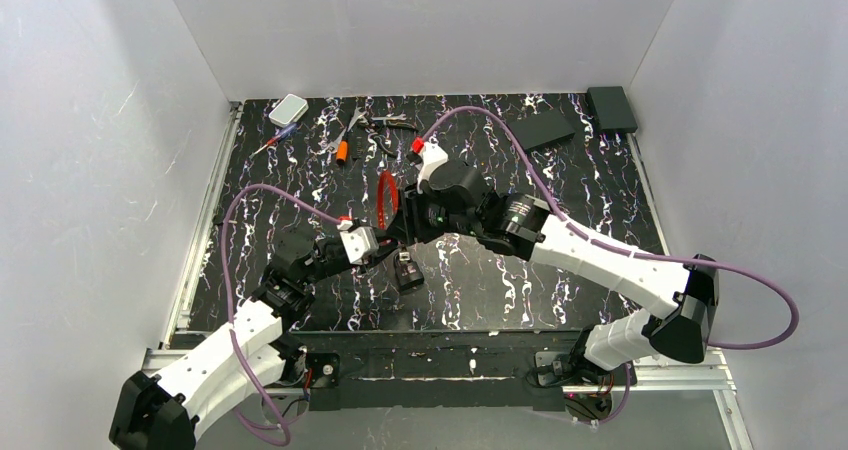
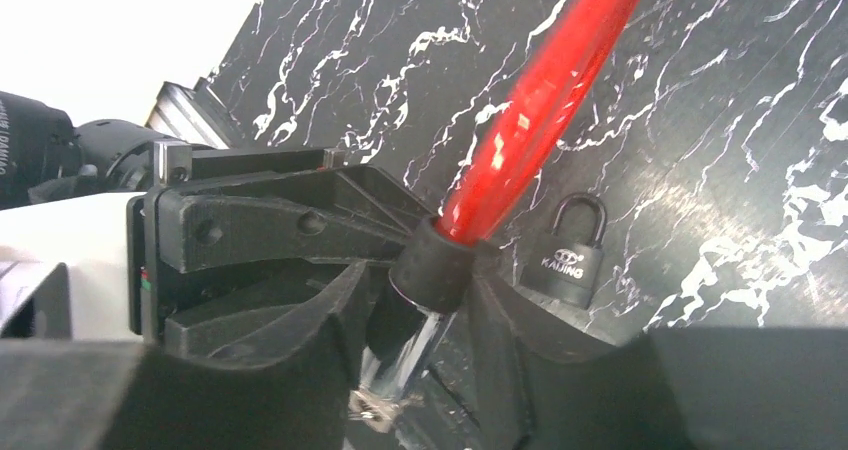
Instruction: Unlock with the key
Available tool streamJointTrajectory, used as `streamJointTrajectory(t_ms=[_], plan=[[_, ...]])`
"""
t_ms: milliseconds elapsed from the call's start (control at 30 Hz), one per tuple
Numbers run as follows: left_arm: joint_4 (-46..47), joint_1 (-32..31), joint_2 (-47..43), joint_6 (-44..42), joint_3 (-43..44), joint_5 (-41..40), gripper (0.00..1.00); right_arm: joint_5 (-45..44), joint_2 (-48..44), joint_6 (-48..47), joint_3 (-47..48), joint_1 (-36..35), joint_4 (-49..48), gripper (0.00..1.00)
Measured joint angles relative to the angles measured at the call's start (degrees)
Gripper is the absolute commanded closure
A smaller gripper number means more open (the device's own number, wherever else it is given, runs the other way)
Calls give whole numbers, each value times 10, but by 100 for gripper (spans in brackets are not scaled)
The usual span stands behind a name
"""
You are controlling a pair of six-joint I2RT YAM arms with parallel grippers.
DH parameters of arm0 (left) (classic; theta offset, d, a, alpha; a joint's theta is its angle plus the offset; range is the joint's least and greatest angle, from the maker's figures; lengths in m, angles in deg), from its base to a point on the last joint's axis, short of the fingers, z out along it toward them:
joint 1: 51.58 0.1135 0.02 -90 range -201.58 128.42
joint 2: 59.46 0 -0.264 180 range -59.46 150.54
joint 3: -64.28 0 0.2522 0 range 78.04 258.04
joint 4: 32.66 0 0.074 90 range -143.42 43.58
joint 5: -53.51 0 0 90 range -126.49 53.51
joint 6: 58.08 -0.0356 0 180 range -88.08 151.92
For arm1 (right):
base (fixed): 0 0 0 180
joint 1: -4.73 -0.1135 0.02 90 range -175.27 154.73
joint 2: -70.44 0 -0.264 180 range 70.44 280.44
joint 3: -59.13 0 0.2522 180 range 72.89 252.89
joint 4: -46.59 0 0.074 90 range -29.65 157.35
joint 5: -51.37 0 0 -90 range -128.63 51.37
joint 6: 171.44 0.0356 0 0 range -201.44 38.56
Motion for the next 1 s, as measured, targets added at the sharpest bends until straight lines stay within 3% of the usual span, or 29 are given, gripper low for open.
streamJointTrajectory(t_ms=[167,233,267,1000], plan=[[-8,-3,3,-6,0,-2,100,-5,3,4,1,-5,3,80],[-11,-3,3,-7,0,-2,100,-8,5,4,1,-5,3,97],[-14,-3,3,-9,1,-2,100,-8,5,4,1,-6,3,99],[-30,-7,18,-20,27,-7,100,-24,-27,1,-10,-7,-12,99]])
